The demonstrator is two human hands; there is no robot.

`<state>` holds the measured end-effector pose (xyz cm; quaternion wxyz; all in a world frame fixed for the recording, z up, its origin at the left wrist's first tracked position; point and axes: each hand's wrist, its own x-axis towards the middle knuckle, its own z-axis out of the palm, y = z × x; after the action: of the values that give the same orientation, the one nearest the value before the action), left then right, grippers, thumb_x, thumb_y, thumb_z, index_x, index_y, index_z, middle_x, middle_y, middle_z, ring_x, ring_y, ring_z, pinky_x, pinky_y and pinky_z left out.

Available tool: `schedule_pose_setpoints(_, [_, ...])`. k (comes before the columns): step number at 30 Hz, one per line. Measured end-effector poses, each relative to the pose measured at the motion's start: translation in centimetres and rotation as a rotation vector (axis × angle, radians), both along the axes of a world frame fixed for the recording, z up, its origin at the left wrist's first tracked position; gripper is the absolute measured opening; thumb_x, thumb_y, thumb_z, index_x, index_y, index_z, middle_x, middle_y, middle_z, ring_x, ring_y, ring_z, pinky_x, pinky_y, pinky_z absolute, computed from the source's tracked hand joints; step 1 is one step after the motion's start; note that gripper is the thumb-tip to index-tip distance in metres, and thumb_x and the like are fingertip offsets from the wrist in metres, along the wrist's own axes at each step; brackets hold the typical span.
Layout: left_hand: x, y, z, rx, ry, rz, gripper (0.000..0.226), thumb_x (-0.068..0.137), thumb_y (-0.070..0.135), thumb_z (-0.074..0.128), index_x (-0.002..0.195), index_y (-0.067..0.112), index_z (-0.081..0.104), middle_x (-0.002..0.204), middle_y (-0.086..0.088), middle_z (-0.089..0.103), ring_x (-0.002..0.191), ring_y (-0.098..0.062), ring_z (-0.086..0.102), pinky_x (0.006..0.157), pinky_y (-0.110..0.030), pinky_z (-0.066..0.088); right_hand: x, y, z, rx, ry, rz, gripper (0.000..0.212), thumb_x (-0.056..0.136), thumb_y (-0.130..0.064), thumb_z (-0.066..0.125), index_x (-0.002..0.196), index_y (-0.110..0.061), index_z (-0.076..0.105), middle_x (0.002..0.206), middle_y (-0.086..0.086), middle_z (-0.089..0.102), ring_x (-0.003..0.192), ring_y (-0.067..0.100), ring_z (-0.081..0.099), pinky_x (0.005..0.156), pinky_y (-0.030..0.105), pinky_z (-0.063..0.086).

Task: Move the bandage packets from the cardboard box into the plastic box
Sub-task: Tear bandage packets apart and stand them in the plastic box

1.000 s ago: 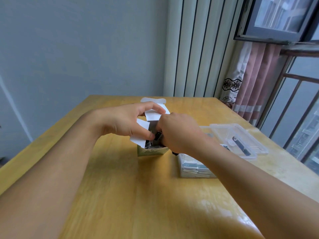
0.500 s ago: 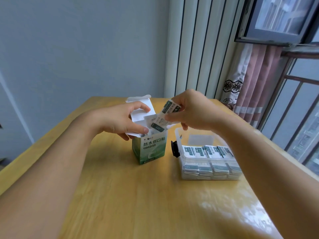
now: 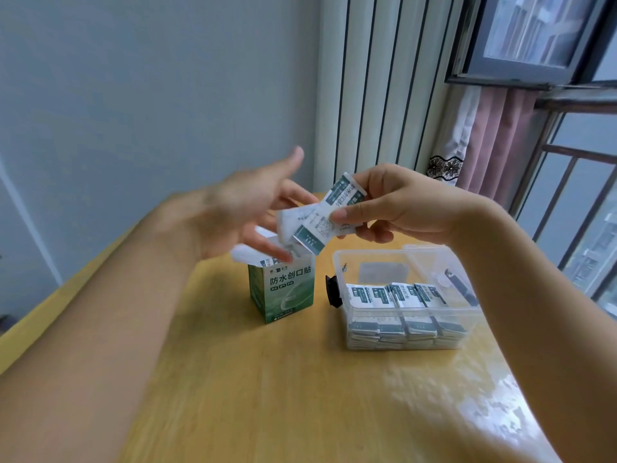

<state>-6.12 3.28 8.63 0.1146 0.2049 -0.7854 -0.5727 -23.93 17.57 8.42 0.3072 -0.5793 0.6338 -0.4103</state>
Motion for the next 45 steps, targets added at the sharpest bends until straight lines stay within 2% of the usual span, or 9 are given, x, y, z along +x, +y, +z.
schedule_pose_setpoints(5, [-1.4,2.2,-1.8,0.284,0.031,-0.217,0.06,0.105,0.054,0.027,0.125,0.01,0.061,0.087,-0.014,0.071,0.072,-0.025,0.071,0.043,-0.025,0.053,0.5,0.0,0.6,-0.081,0.109,-0.081,0.029,0.087,-0.007,0.072,0.115,-0.005,0.065,0.088,0.015,0.071,0.064,0.015,0.058,0.048,0.023,0.041])
schedule_pose_setpoints(9, [-2.1,2.7,-2.4,0.453,0.13,-0.159,0.048,0.106,0.048,0.033,0.113,0.014,0.066,0.079,-0.006,0.063,0.075,-0.021,0.07,0.051,-0.027,0.057,1.0,-0.2,0.8,-0.183,0.473,-0.247,0.053,0.084,-0.017,0.078,0.133,-0.025,0.058,0.108,-0.007,0.063,0.072,0.012,0.064,0.062,0.028,0.054])
schedule_pose_setpoints(13, [-2.5,3.6,-3.0,0.537,0.217,-0.081,0.042,0.104,0.042,0.044,0.121,0.008,0.062,0.082,-0.008,0.063,0.074,-0.023,0.07,0.065,-0.034,0.059,2.0,0.0,1.1,-0.143,0.667,-0.232,0.062,0.08,-0.043,0.075,0.137,-0.028,0.055,0.129,-0.015,0.058,0.11,0.008,0.058,0.088,0.029,0.053])
schedule_pose_setpoints(18, [-3.1,4.7,-3.5,0.603,0.283,-0.011,0.027,0.106,0.037,0.046,0.11,0.014,0.059,0.081,-0.007,0.063,0.064,-0.019,0.066,0.059,-0.033,0.059,3.1,0.2,1.3,-0.08,0.844,-0.238,0.06,0.076,-0.054,0.074,0.128,-0.024,0.066,0.115,-0.013,0.069,0.101,0.007,0.063,0.091,0.034,0.054])
schedule_pose_setpoints(22, [-3.1,4.8,-3.9,0.482,0.222,-0.037,0.033,0.104,0.044,0.043,0.116,0.018,0.06,0.07,-0.003,0.059,0.06,-0.017,0.064,0.049,-0.028,0.056,2.5,0.4,1.4,-0.031,0.798,-0.176,0.052,0.089,-0.033,0.072,0.137,-0.022,0.059,0.12,-0.013,0.066,0.103,0.01,0.065,0.095,0.033,0.054])
schedule_pose_setpoints(26, [-3.1,4.6,-3.9,0.45,0.209,-0.102,0.044,0.097,0.053,0.049,0.115,0.015,0.063,0.072,-0.003,0.056,0.057,-0.015,0.056,0.038,-0.021,0.045,1.3,0.8,1.8,-0.099,0.686,-0.18,0.029,0.094,-0.011,0.065,0.121,-0.019,0.07,0.09,-0.014,0.071,0.072,0.004,0.067,0.067,0.033,0.061])
schedule_pose_setpoints(29, [-3.4,4.8,-4.2,0.344,0.207,-0.11,0.051,0.091,0.059,0.053,0.109,0.013,0.063,0.072,-0.003,0.056,0.06,-0.016,0.055,0.04,-0.022,0.042,0.9,0.9,2.0,-0.162,0.692,-0.221,0.026,0.091,-0.004,0.066,0.109,-0.02,0.075,0.078,-0.016,0.069,0.059,-0.001,0.061,0.053,0.015,0.049])
schedule_pose_setpoints(39, [-4.2,6.6,-5.3,0.214,0.272,0.038,0.083,0.093,0.075,0.021,0.096,0.007,0.068,0.071,-0.008,0.062,0.06,-0.022,0.057,0.044,-0.027,0.04,1.7,2.6,1.7,-0.234,0.643,-0.277,0.011,0.093,-0.008,0.067,0.097,-0.007,0.077,0.074,0.002,0.075,0.059,0.008,0.069,0.058,0.023,0.059])
schedule_pose_setpoints(45, [-4.9,8.3,-6.4,0.078,0.248,0.064,0.08,0.094,0.074,0.018,0.076,0.012,0.066,0.062,-0.006,0.062,0.054,-0.019,0.058,0.046,-0.028,0.042,2.4,4.9,-0.3,-0.193,0.723,-0.332,0.017,0.097,-0.012,0.061,0.1,-0.01,0.078,0.077,0.001,0.075,0.064,0.006,0.07,0.066,0.028,0.06])
